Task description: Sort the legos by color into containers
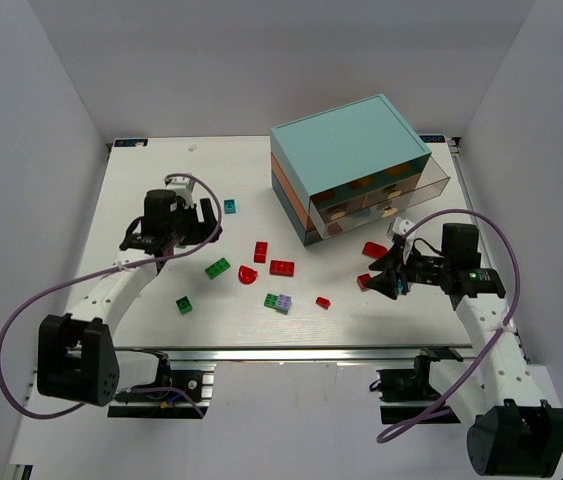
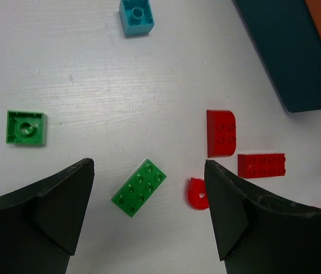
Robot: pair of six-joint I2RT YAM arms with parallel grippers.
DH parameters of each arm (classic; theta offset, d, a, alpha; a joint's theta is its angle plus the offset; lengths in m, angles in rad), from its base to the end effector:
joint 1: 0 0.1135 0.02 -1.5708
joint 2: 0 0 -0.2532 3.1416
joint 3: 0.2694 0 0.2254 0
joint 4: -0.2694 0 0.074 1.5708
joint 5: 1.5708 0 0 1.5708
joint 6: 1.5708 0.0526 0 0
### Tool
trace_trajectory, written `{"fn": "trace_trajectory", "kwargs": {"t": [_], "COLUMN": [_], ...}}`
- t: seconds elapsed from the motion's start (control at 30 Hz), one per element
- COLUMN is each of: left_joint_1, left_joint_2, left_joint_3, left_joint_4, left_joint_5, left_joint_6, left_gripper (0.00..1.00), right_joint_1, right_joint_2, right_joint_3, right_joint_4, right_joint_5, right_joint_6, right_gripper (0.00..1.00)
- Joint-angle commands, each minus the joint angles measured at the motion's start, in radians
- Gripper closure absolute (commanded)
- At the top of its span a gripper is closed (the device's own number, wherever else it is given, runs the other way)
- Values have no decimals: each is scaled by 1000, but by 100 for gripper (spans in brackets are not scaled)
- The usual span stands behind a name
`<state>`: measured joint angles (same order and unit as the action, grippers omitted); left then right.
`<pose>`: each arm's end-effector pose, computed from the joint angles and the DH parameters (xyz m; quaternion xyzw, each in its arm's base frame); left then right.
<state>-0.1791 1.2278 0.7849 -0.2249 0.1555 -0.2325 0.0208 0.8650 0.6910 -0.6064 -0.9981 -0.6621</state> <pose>0.2502 -0.0536 0.2350 0.0099 0.8977 -0.1573 0.4115 0.1520 0.0474 0.2556 -0.4450 0.7019 0.3126 0.4600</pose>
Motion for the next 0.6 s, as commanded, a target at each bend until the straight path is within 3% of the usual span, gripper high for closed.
{"fn": "trace_trajectory", "kwargs": {"t": [0.0, 0.33, 0.57], "left_joint_1": [-5, -32, -86], "left_joint_2": [51, 410, 607], "left_joint_3": [143, 491, 577], "left_joint_4": [9, -97, -94], "left_joint_5": [36, -142, -290], "left_joint_6": [4, -4, -39], "left_gripper": [13, 18, 17], "right_joint_1": [-1, 4, 4], "right_joint_2": [-24, -55, -80], "right_joint_3": [-1, 10, 2], "right_joint_4": [34, 42, 86], "right_joint_5": [-13, 21, 61], "right_joint_6": [21, 42, 99], "right_gripper": [46, 49, 48]}}
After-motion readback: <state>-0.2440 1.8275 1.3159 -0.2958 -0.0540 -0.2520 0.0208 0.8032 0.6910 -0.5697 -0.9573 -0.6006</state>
